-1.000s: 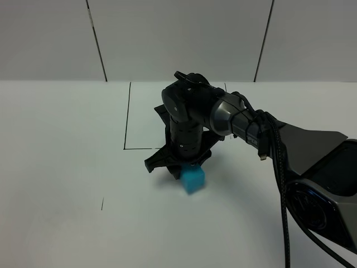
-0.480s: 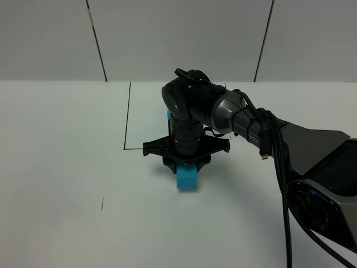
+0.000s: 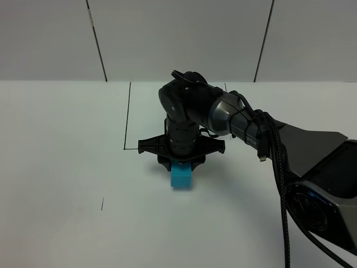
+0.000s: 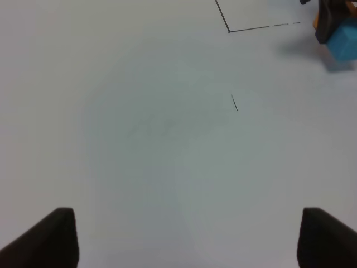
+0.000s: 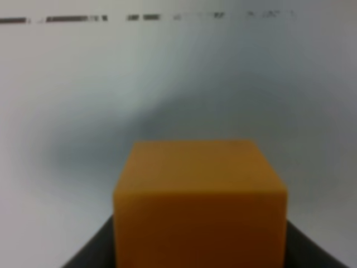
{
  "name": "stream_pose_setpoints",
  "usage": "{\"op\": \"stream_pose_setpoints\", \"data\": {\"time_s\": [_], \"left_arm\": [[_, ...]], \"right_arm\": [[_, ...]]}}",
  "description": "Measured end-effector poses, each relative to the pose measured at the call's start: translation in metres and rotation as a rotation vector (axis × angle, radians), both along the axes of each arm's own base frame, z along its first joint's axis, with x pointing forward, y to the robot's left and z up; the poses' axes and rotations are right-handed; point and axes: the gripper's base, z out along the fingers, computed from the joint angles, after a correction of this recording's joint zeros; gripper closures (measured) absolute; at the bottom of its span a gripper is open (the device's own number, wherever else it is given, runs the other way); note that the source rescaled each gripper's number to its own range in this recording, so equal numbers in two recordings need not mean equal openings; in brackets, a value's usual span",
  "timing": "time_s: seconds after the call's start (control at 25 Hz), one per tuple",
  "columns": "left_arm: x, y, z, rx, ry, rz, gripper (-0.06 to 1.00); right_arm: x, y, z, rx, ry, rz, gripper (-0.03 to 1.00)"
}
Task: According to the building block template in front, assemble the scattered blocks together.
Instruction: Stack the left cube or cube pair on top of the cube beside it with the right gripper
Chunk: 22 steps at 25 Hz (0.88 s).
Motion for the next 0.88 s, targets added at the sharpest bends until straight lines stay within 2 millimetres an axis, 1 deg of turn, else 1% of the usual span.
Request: {"op": "stream_pose_setpoints", "data": {"time_s": [0.28, 0.52, 0.68, 0.88], "left_arm": [[0.0, 0.0, 0.0, 0.0, 0.0, 0.0, 0.26], [0.0, 0.0, 0.0, 0.0, 0.0, 0.0, 0.26], [0.0, 0.0, 0.0, 0.0, 0.0, 0.0, 0.26], [0.0, 0.0, 0.0, 0.0, 0.0, 0.0, 0.26]], "right_arm": [[0.002, 0.0, -0.001, 0.0, -0.018, 0.004, 0.96], [0.002, 0.001, -0.014, -0.014, 0.005, 0.003, 0.96], [0.001, 0.002, -0.019, -0.007, 0.019, 0.0, 0.96], [0.001, 0.002, -0.028, -0.023, 0.031, 0.038, 0.96]]}}
